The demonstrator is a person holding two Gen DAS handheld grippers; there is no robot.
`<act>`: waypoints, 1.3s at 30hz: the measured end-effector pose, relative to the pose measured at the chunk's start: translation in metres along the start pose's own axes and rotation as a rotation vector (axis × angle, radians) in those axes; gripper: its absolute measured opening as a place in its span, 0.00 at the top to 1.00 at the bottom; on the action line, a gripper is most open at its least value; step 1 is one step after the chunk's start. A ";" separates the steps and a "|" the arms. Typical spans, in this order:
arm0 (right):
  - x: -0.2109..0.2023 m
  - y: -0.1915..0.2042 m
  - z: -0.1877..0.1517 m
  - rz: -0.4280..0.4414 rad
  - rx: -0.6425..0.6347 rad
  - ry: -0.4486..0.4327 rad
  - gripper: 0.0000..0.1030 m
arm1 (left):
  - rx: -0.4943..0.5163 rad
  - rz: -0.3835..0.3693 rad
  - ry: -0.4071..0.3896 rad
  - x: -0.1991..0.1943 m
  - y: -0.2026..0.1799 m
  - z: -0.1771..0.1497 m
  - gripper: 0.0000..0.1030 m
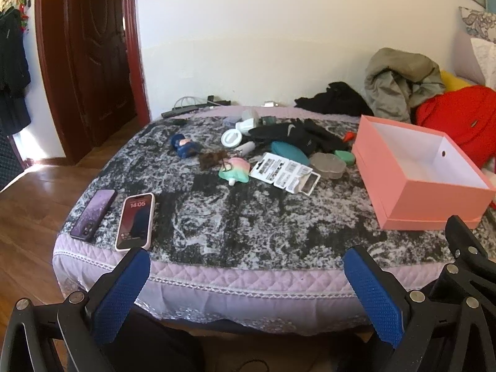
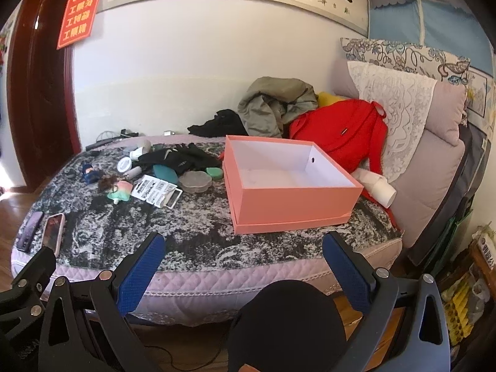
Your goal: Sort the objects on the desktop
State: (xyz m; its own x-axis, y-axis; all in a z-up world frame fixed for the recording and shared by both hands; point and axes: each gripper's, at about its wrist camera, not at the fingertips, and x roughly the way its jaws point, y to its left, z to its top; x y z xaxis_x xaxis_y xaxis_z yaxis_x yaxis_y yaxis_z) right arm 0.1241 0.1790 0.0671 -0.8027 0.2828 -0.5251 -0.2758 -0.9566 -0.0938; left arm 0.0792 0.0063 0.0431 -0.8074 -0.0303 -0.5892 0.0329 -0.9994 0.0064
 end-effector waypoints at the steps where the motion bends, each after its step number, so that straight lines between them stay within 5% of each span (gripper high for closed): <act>1: -0.001 -0.001 0.000 0.004 0.004 0.002 0.00 | 0.000 0.003 -0.001 -0.001 0.000 0.000 0.00; 39: 0.023 0.003 0.003 0.052 0.028 0.054 0.00 | 0.032 0.023 0.022 0.012 -0.005 0.004 0.00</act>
State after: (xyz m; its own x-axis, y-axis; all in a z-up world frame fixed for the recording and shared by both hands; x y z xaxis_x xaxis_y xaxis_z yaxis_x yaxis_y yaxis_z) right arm 0.1035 0.1828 0.0573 -0.7870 0.2282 -0.5732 -0.2497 -0.9674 -0.0423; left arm 0.0671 0.0113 0.0398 -0.7937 -0.0537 -0.6059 0.0324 -0.9984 0.0461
